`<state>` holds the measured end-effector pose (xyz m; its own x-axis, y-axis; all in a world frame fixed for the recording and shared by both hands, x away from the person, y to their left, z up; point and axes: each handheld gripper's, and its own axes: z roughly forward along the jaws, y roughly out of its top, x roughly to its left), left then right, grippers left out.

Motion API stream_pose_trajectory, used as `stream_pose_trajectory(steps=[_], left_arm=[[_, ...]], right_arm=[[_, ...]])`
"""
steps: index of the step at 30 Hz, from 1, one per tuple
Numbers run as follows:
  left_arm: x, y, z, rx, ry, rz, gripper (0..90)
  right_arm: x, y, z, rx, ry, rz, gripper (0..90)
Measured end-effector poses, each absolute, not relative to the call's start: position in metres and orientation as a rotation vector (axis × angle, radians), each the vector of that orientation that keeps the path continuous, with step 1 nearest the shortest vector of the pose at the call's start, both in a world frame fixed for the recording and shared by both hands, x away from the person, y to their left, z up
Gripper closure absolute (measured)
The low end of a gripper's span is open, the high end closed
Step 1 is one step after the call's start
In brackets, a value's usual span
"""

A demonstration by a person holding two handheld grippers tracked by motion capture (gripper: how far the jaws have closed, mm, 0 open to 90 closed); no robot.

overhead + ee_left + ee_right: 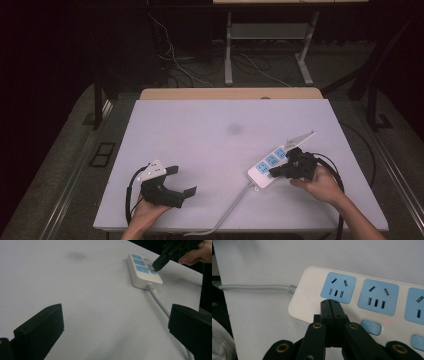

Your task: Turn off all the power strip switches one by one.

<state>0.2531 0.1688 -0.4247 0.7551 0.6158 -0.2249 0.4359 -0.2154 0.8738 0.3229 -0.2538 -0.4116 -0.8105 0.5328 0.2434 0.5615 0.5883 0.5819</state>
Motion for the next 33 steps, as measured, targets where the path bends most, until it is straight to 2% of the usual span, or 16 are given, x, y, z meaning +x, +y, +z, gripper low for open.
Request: stream_pose_trajectory(steps=[33], left_arm=[[0.254,0.169,-0.425,1.856,0.814,0.203,0.0]], right_arm=[[0.334,-0.277,-0.381,-1.005,-2.783,-1.067,90.0]])
